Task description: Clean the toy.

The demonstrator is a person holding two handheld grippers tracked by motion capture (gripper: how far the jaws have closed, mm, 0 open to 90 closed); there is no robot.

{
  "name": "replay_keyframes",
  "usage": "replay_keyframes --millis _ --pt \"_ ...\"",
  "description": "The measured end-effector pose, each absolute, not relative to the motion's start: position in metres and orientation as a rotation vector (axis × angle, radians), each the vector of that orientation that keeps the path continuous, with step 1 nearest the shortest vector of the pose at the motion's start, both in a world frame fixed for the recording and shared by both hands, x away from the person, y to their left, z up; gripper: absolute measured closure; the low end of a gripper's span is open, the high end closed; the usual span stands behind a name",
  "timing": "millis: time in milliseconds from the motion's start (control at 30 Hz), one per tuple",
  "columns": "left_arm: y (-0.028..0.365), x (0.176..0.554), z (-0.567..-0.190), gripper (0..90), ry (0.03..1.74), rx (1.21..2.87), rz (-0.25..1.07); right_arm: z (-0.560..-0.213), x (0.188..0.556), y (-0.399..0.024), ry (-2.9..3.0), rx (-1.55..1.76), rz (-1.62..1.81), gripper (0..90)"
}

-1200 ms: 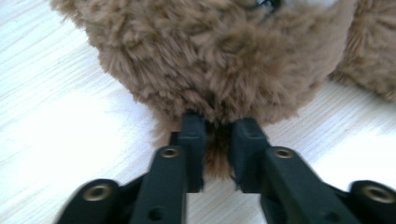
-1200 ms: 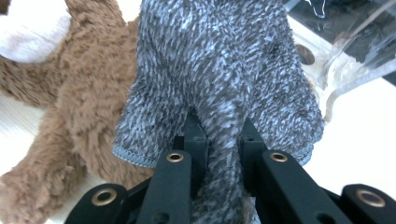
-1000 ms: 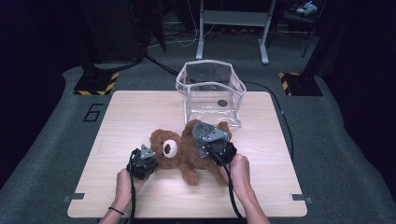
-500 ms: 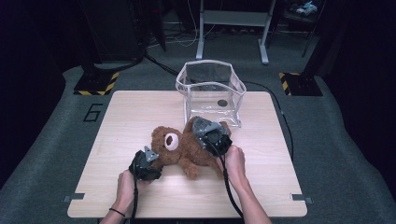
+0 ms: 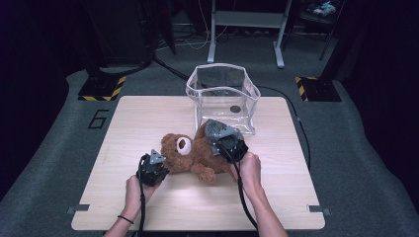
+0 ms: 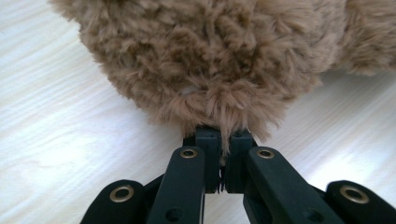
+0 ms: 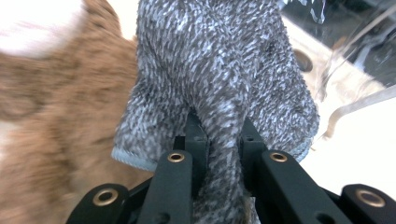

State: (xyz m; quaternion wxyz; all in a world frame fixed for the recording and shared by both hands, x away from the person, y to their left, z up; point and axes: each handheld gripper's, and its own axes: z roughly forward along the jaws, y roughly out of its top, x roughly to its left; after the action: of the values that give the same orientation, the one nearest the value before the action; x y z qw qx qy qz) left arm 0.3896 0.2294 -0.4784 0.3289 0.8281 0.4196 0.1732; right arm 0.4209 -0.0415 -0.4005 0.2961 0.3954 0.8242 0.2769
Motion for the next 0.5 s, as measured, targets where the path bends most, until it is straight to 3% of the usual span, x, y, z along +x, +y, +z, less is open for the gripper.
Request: replay_keyframes --millis 333,500 --pt "0.227 0.389 -0.468 87.5 1.075 2.139 0.44 -0.382 0.358 0.011 2.287 0.809 0.804 80.0" --pt "0.227 0.388 -0.466 87.6 1.073 2.124 0.402 -0.397 0.346 0.049 2.354 0.7 0.803 79.9"
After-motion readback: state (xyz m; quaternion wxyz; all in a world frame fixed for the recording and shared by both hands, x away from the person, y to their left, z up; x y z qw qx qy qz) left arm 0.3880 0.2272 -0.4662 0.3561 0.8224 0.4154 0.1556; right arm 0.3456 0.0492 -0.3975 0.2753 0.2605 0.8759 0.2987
